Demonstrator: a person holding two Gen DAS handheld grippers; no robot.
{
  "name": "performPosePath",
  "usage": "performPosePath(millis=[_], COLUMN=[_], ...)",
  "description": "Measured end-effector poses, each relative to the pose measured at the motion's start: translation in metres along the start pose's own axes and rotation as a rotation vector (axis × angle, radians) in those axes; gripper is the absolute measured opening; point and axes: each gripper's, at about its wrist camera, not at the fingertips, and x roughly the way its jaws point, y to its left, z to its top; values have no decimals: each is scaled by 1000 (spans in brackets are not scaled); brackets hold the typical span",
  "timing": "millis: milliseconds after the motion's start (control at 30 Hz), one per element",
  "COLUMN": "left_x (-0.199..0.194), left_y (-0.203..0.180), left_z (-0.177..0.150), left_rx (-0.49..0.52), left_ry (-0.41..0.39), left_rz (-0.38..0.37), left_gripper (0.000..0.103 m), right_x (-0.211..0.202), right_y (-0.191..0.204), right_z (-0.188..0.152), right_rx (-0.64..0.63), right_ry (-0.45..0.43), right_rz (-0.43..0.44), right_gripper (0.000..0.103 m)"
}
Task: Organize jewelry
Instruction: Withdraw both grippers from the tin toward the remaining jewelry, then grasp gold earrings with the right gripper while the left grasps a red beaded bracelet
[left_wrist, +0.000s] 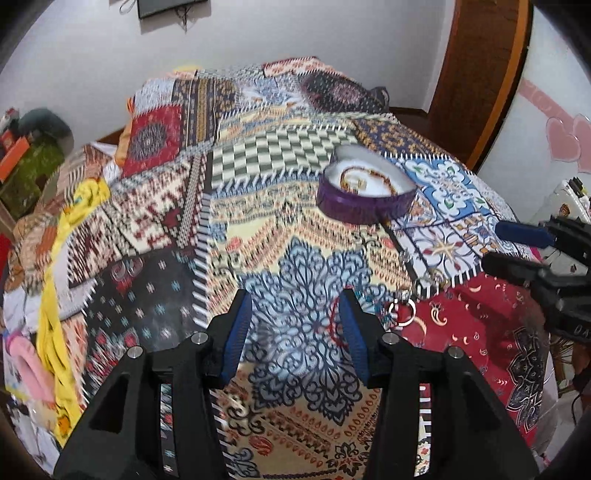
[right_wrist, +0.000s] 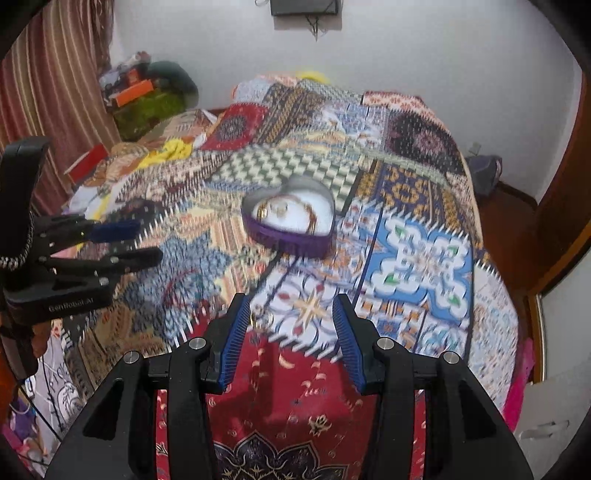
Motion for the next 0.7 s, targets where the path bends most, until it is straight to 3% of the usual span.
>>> performPosePath(millis=[167,333,700], left_x=[10,17,23], left_y=[-5,-7,-23], left_z=[-7,-5,1], left_rx=[-21,-49,-43], left_ry=[30,41,38], left_rz=[-25,0,-51], left_gripper=[48,48,48], right_x=[11,25,39], right_y=[4,11,5], right_z=[-15,-21,-15], right_rx=[9,-26,-45], right_ry=[51,96,90], right_rz=[19,35,50], right_gripper=[43,43,43])
